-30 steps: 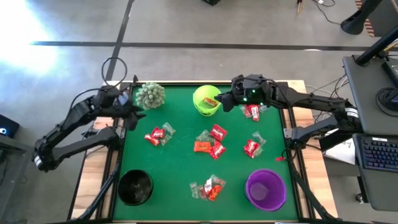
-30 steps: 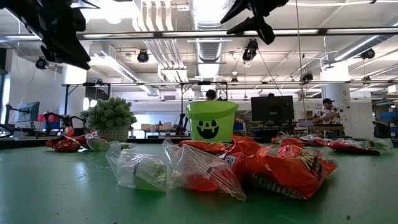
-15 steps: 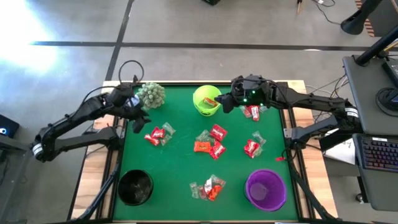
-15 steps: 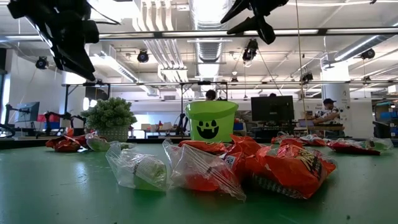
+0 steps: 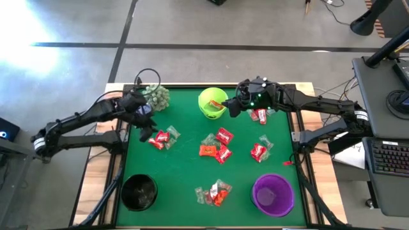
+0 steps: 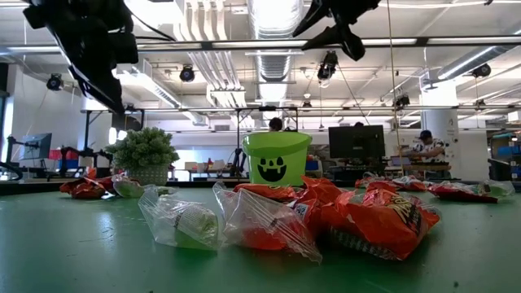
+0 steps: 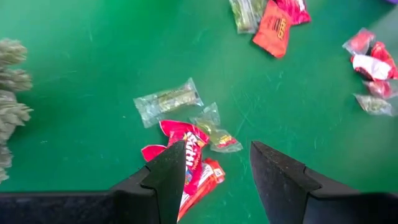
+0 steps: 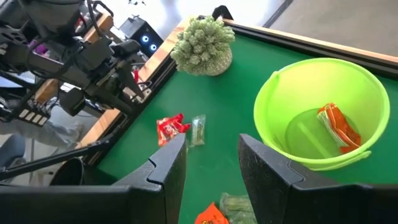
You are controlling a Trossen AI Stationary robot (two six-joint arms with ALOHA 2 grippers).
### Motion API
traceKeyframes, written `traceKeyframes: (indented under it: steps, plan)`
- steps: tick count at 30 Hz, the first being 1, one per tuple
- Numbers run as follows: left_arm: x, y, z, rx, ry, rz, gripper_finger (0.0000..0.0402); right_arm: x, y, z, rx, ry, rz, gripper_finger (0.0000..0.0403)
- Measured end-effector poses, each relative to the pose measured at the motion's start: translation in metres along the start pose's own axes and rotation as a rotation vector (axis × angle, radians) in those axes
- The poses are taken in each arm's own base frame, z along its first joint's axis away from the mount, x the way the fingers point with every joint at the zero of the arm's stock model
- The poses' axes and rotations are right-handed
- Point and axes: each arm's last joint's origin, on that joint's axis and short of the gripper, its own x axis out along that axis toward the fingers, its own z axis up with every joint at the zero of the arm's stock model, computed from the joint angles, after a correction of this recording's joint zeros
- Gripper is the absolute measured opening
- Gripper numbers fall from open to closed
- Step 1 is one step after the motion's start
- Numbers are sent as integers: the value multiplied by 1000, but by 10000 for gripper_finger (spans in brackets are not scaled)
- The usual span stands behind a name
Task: Organize candy in baskets
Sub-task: Put the red candy into the black bucket
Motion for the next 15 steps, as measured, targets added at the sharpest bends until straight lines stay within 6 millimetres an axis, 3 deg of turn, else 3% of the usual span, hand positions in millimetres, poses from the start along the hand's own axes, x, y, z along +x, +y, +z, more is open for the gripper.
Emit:
traceKeyframes:
  steps: [15]
  plan:
    - [26,3,9,-19,107,-47,162,0,0,0,-1,2,-2,137]
